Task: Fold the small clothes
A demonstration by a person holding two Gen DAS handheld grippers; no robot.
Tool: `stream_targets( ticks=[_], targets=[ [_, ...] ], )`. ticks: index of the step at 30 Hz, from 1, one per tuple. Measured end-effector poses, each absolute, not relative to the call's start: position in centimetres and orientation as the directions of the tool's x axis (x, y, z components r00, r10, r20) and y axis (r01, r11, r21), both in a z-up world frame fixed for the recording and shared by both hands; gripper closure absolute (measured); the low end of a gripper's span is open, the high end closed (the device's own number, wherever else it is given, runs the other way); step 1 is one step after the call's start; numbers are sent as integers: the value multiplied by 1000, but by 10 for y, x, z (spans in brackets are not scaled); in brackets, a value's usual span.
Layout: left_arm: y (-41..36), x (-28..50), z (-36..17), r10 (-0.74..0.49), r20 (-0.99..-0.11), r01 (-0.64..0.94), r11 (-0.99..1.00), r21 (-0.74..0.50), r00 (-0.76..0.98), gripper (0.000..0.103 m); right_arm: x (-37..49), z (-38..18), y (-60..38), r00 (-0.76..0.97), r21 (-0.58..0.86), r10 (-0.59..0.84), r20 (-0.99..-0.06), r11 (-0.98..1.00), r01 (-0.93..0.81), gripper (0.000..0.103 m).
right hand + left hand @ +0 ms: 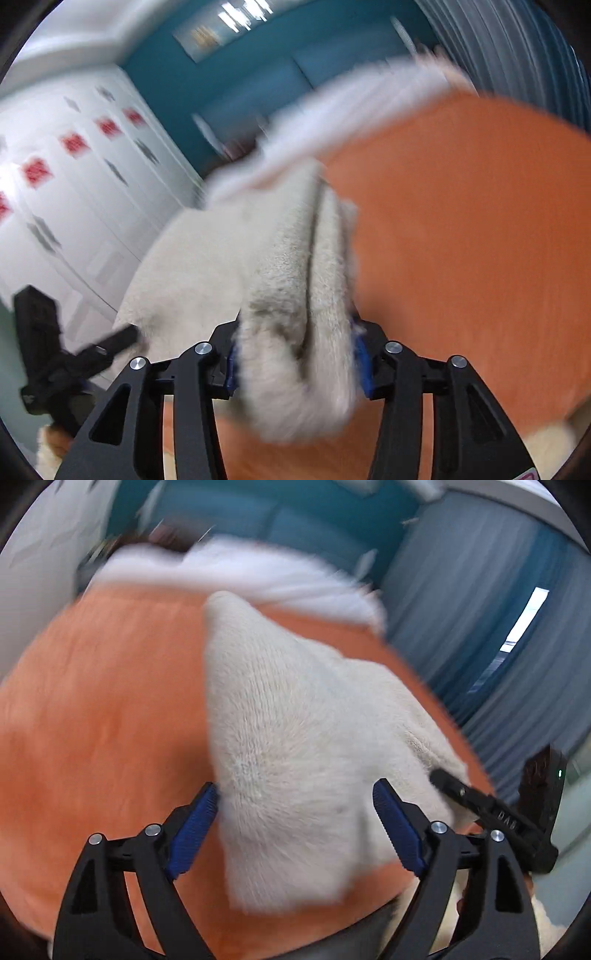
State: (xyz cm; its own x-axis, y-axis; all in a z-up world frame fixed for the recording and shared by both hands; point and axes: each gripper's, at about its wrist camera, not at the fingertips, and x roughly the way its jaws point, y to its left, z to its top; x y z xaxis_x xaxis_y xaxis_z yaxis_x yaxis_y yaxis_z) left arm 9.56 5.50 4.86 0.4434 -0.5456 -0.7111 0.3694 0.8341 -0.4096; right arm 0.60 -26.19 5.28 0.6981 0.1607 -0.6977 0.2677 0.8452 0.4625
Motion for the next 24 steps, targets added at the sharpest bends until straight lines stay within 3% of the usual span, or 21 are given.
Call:
stream_targets(
  ticks=[2,4,6,9,12,18,19,20,21,22,23,24],
  targets=[
    [89,93,-23,-516,-782,197,856,-477,349,30,-10,-15,-260,564,439,173,-807,815,378,64],
    [125,80,-53,-550,-764,61,823,-565,337,29,-30,-33,-264,558,465,185,-809,781,416,63],
    [149,77,-56,-578,-723,4,782,-624,379,26,-29,-24,-270,569,443,160,-806,802,402,51],
    [150,94,-42,-599,-680,6,752,-659,424,14,-3,-2,-280,610,426,120,-784,818,387,31],
    [131,114,-30,-607,-662,47,751,-658,439,7,34,4,-289,624,466,156,-765,804,370,18],
    [75,161,-72,-597,-735,40,784,-619,321,7,101,-46,-281,471,429,212,-857,798,422,17],
    [70,166,-83,-595,-750,23,787,-616,290,9,107,-57,-275,449,439,237,-862,792,425,18],
    [66,169,-92,-615,-742,25,774,-633,266,24,114,-64,-265,443,461,267,-856,782,419,30],
    [61,172,-93,-645,-725,40,753,-657,241,38,116,-64,-261,451,474,278,-848,780,409,53],
    [59,174,-89,-640,-728,55,759,-649,246,42,121,-58,-257,457,469,273,-847,788,398,60],
    [56,175,-77,-636,-726,94,765,-637,260,54,128,-49,-255,466,454,254,-847,802,388,68],
    [55,175,-64,-638,-718,140,766,-627,279,58,129,-31,-251,505,458,245,-828,814,357,71]
  ],
)
